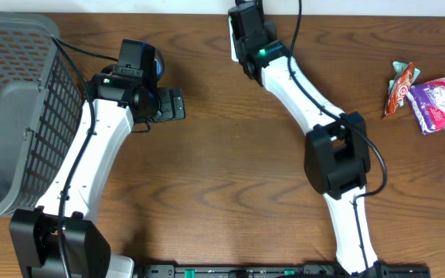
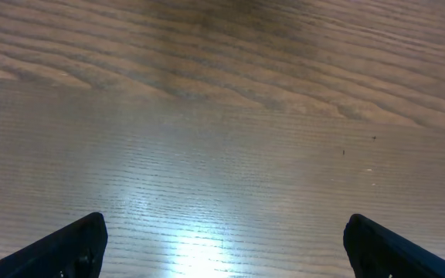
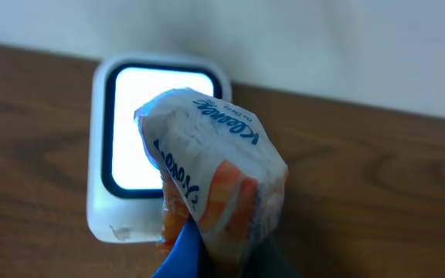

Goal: Scan the item barcode
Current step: 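Lift the Kleenex pack and hold it up to the scanner, then carry the Kleenex pack right and release it beside the other items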

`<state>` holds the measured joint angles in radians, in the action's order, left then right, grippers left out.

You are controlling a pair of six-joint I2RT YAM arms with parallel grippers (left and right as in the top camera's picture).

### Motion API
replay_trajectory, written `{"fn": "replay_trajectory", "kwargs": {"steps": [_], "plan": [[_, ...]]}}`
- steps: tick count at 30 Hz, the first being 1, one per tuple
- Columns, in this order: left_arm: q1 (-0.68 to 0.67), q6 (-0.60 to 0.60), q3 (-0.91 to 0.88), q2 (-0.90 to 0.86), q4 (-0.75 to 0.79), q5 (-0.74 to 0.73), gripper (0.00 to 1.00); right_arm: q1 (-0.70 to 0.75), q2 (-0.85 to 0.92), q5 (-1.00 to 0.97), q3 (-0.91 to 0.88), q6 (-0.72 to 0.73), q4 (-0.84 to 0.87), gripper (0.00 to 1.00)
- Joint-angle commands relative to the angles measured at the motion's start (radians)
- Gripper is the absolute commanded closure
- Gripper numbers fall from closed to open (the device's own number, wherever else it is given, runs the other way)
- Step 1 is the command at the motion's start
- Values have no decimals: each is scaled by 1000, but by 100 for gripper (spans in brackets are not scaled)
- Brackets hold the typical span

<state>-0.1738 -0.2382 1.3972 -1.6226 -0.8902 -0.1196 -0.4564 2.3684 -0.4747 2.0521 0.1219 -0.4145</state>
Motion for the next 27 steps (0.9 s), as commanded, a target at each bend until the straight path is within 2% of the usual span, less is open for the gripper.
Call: {"fn": "replay_trajectory", "kwargs": {"steps": [1,4,7,15,20,27], "plan": [[2,5,-4,8,-3,16,2,12,-9,-10,14,16,6,99],[2,5,-4,8,-3,16,2,32,-13,-43,16,19,-24,99],[2,5,-4,8,-3,16,2,54,-19,-175,16,49,-82,99],[2,5,-4,8,-3,16,2,196,-23,-507,16,11,-372,99],[2,5,-4,8,-3,16,2,298,-23,-506,15,-3,-519,99],[2,5,-4,8,-3,16,2,437,-23,-276,14,-3,-658,99]]}}
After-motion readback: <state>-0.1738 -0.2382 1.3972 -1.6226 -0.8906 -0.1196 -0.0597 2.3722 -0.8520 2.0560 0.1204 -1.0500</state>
